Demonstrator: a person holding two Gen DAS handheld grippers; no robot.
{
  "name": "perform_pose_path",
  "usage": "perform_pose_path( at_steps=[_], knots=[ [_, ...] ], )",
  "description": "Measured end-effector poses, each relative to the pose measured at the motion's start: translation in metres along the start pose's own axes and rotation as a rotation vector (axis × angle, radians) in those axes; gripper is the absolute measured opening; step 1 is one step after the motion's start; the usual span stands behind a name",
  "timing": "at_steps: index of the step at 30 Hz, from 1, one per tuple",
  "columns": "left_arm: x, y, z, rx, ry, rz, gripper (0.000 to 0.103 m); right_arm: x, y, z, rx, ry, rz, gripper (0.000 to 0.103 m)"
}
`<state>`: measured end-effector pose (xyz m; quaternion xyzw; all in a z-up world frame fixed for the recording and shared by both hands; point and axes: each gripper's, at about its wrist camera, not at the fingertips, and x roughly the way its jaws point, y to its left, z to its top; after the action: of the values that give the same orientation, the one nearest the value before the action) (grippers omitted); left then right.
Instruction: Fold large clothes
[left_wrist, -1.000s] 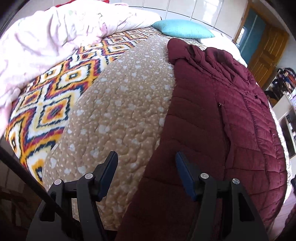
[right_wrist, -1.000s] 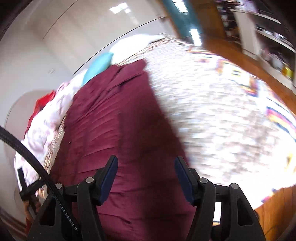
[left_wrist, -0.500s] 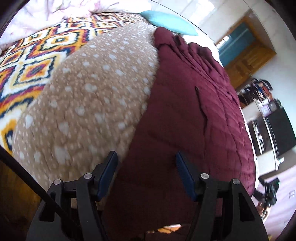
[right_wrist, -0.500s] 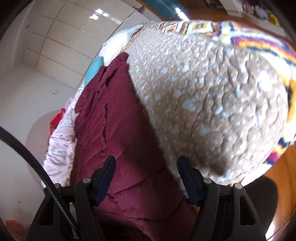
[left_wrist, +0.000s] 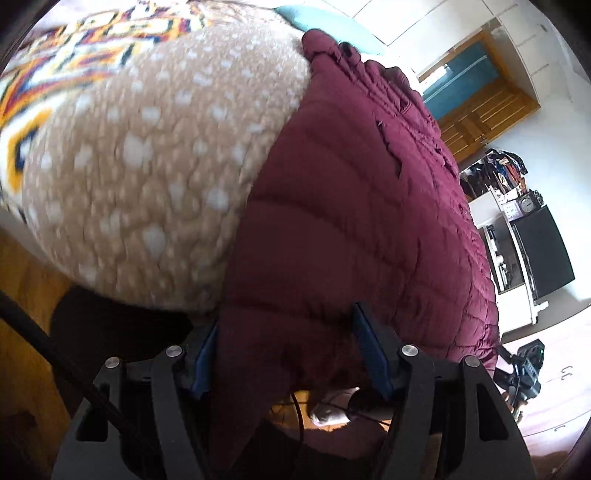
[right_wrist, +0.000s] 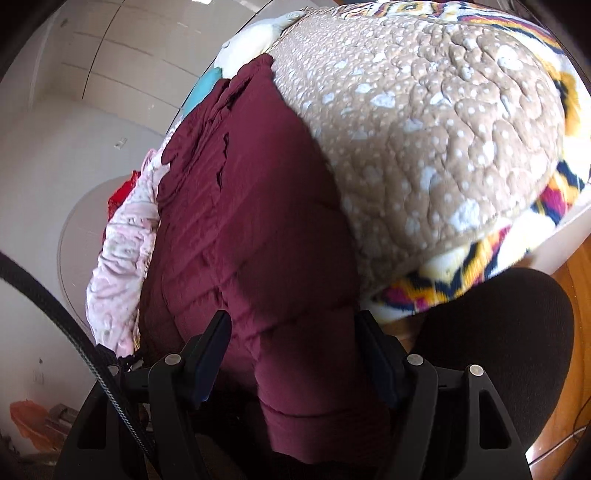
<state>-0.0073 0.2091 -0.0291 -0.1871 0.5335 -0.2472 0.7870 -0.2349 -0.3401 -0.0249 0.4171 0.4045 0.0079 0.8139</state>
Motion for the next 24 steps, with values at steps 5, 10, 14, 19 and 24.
perform_pose_path(
  at_steps=[5, 10, 14, 19, 24],
  knots=[
    [0.002, 0.003, -0.012, -0.023, 0.005, 0.001, 0.065, 0.011, 0.015, -0.003, -0.073, 0.024, -0.063, 0.074],
    [-0.003, -0.003, -0.021, -0.003, -0.017, 0.032, 0.065, 0.027, 0.019, -0.009, -0.09, 0.057, -0.123, 0.076],
    [-0.004, -0.01, -0.025, 0.008, -0.036, 0.077, 0.059, 0.038, 0.022, -0.014, -0.075, 0.077, -0.122, 0.075],
    [-0.022, -0.014, -0.027, -0.002, -0.064, 0.131, 0.018, 0.025, 0.03, -0.021, -0.077, 0.066, -0.099, 0.031],
    [-0.08, -0.041, -0.016, 0.026, -0.175, 0.075, 0.017, -0.021, 0.077, -0.007, -0.146, 0.005, 0.032, 0.02]
  ],
)
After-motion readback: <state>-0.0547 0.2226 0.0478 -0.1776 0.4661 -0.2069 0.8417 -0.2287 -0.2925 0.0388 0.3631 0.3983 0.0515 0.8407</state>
